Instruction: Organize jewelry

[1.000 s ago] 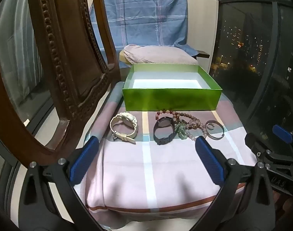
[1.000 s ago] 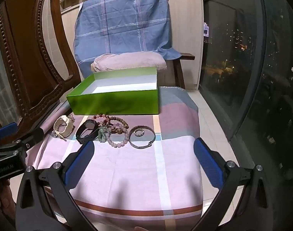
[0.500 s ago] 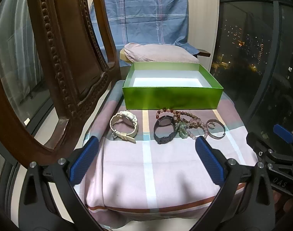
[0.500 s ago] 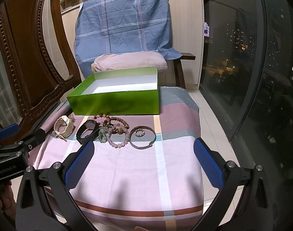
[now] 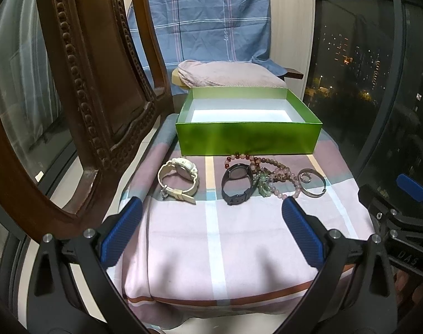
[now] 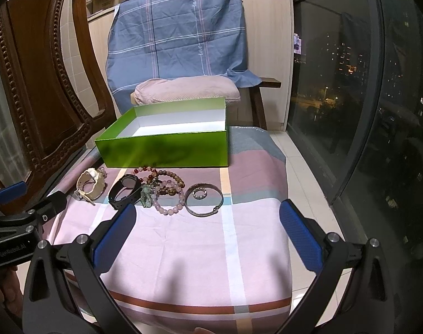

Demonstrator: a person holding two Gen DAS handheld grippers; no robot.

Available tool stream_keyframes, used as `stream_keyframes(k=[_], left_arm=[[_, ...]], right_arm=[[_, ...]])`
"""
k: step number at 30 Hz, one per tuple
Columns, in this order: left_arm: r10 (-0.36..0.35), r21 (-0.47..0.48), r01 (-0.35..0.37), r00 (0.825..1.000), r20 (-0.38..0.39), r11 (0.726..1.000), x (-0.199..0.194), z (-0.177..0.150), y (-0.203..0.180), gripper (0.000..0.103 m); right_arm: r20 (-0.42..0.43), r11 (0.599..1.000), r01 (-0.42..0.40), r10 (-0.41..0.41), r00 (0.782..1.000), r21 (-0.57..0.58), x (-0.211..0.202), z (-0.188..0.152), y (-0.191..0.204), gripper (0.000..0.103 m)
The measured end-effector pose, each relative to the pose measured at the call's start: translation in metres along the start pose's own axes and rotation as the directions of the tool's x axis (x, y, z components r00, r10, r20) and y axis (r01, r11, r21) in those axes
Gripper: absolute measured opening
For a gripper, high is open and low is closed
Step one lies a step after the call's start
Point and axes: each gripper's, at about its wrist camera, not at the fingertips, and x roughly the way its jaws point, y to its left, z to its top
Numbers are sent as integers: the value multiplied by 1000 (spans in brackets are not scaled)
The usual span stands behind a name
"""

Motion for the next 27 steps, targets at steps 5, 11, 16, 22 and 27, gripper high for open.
stream_keyframes(k=[5,11,16,22,27], left_arm=[[0,1,0,1000,0,1000,0,0,0,99],[-2,-1,2,1000,-2,1000,0,-1,0,99],[-2,-3,2,1000,-2,1000,0,-1,0,99],[-2,-2,2,1000,-2,1000,0,-1,0,99],[-1,-1,1,1000,-2,1000,0,-1,0,99]], right_arm=[[0,1000,0,0,1000,-1,0,0,0,100],[0,1000,-1,1,1000,1,0,0,0,100],[2,1000,-1,1,1000,0,0,0,0,100],[1,1000,-1,1,1000,1,0,0,-1,100],[2,1000,-1,1,1000,-1,1,0,-1,100]])
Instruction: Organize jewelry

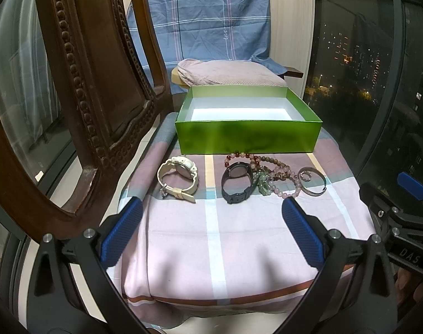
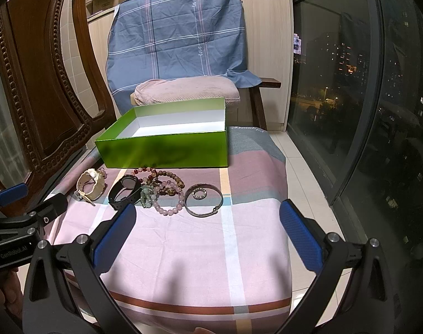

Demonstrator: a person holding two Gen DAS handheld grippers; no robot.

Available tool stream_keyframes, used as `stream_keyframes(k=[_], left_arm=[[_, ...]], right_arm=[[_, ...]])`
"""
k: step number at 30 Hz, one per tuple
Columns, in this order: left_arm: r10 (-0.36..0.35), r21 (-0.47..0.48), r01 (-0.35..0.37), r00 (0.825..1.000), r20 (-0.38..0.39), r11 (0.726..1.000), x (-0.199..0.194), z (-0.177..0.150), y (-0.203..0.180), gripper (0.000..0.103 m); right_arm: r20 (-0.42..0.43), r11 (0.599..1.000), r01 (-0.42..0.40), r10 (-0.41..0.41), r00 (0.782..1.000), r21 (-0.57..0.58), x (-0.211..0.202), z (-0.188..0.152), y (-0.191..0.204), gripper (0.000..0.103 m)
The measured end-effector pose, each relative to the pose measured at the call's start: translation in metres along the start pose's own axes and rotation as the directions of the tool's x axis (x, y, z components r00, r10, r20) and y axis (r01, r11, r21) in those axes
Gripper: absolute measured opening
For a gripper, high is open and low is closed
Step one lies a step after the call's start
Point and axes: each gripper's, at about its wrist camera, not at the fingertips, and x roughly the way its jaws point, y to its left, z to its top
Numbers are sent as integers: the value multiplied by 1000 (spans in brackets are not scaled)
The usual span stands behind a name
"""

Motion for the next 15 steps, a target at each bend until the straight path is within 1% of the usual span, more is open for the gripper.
stream_keyframes(k=[15], left_arm=[[3,2,-3,1000,-1,1000,0,-1,0,99]], right_arm=[[1,1000,3,-3,1000,0,0,-1,1,100]])
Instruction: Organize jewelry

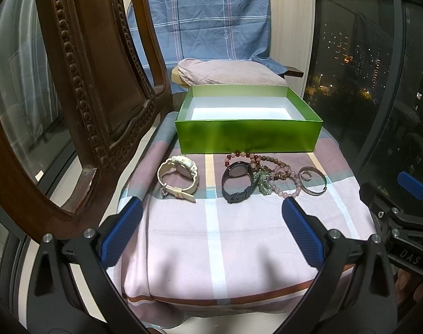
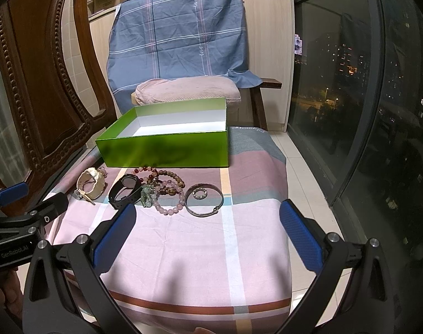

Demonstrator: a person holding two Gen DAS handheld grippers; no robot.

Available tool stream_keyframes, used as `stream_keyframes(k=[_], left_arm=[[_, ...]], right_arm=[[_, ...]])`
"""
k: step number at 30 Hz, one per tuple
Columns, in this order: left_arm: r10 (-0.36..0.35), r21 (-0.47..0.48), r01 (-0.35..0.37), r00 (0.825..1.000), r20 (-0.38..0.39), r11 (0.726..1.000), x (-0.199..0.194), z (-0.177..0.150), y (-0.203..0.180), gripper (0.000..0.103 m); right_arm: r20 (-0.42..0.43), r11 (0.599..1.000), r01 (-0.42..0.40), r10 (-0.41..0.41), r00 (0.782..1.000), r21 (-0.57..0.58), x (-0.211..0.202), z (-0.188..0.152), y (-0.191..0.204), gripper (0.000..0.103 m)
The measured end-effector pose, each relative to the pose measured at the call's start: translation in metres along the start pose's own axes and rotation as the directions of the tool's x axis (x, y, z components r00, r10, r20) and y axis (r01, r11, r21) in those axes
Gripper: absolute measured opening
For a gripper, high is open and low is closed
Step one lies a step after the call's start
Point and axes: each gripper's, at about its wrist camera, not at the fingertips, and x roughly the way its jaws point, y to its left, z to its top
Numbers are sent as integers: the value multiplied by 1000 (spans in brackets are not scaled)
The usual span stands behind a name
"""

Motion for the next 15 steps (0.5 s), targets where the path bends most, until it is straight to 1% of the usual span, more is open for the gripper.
stream_keyframes(k=[15], left_arm=[[1,1,-1,1000,-6,1000,0,-1,1,99]], right_arm=[[-2,1000,-2,2,1000,0,0,-1,0,100]])
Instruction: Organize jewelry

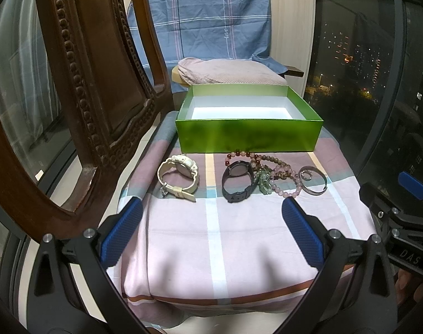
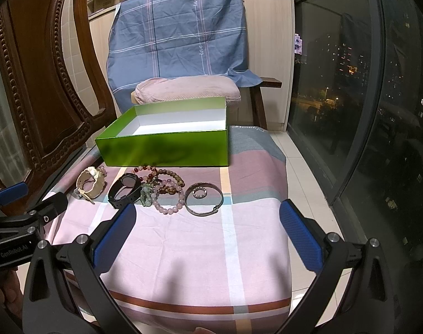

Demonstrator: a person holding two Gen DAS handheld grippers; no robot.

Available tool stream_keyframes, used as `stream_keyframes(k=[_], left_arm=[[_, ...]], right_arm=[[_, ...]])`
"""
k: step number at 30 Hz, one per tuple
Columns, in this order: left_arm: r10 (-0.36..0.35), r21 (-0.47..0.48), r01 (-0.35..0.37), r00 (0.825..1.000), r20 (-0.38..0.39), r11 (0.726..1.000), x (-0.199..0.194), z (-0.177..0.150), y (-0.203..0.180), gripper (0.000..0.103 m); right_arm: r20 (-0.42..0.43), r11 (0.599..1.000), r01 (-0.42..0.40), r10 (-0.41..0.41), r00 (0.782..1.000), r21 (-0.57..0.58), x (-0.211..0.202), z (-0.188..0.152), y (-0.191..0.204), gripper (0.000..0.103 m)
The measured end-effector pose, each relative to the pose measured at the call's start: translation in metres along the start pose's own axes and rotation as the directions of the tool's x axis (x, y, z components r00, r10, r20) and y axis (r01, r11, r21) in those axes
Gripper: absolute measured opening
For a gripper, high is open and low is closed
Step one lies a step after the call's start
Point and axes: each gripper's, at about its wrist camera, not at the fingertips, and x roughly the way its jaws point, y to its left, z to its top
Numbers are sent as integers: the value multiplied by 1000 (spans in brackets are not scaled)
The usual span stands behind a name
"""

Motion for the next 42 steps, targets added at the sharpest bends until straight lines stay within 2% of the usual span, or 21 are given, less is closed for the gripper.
stream_keyframes(k=[14,17,19,21,22,23,25,27,30,32,34,37,39,42], left_arm=[[-6,1,6,1000,-6,1000,0,2,-1,99],[-12,0,12,1000,-3,1000,-1,2,0,99],[-14,-6,14,1000,7,1000,-2,3,2,99],[-20,-18,21,999,37,1000,-6,4,5,99],[-19,-20,20,999,49,1000,-7,4,6,99],[-16,-21,17,998,60,1000,-7,4,6,99],[-22,-24,23,997,70,999,-6,4,6,99],[-31,-34,34,996,87,999,-6,4,7,99],[-13,-53,19,993,113,998,-6,5,10,99],[-23,-74,31,994,109,997,-4,7,14,99],[-27,-68,33,996,83,997,-2,9,16,99],[-10,-21,11,998,66,1000,-2,13,15,99],[-3,4,3,998,63,1000,-1,15,14,99],[-12,-6,13,998,62,1000,0,15,17,99]], right_arm=[[5,1000,-6,6,1000,7,-1,0,-3,100],[59,1000,-1,1,998,2,-7,5,-9,100],[140,1000,-9,10,990,-12,-17,9,-14,100],[215,999,-39,44,976,-28,-26,13,-18,100],[220,997,-64,73,973,-48,-25,15,-19,100],[195,994,-86,96,976,-60,-21,16,-20,100],[70,988,-145,149,986,-53,-3,17,-24,100],[-5,989,-139,139,990,-48,6,19,-25,100],[21,990,-41,44,999,-133,6,34,-24,100],[-23,986,-19,16,1000,-163,16,52,-28,100],[-65,989,-35,26,998,-142,25,70,-34,100],[-52,995,-64,61,997,-77,33,87,-41,100],[-64,996,-83,80,995,-36,47,82,-44,100],[-172,994,-89,78,982,-57,82,50,-32,100]])
